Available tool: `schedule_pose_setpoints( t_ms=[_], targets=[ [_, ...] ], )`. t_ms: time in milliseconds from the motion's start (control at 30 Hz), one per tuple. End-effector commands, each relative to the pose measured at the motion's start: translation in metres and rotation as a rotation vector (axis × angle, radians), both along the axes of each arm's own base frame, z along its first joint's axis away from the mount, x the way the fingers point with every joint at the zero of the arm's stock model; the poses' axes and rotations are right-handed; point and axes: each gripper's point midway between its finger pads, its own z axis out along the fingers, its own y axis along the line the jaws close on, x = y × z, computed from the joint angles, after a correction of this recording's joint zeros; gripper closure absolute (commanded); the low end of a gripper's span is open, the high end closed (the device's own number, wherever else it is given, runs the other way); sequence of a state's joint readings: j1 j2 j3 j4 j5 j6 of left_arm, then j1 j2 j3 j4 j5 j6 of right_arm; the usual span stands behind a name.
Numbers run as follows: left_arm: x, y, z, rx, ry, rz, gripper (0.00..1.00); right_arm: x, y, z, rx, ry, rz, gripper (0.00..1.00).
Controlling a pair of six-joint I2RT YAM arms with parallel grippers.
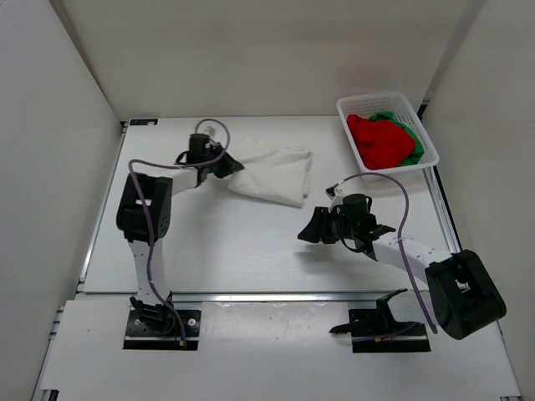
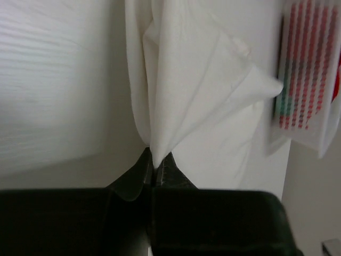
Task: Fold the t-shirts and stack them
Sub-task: Put the neatly folded tshirt into the corner of the board with the left arm
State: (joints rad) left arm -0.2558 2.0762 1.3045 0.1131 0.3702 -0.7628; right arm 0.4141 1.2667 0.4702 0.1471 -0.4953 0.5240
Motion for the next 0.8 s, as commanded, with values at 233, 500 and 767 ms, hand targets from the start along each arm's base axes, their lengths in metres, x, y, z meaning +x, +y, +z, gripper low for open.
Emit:
schedule_pose_setpoints(
  t_ms=[233, 500, 767],
  targets=[
    [-0.026, 0.278, 0.027, -0.147, -0.036, 0.701, 1.0, -0.02, 0.024, 0.009, 0.062, -0.037, 0.123, 0.55],
    [-0.021, 0.316, -0.009, -0.289, 0.02, 0.887, 1.0, -0.032, 0.022, 0.003, 0.054, -0.022, 0.131, 0.55],
    [0.005, 0.372, 0.001, -0.405, -0.064, 1.065, 1.0, -0.037, 0.014, -0.007, 0.032, 0.018, 0.12, 0.55]
  ],
)
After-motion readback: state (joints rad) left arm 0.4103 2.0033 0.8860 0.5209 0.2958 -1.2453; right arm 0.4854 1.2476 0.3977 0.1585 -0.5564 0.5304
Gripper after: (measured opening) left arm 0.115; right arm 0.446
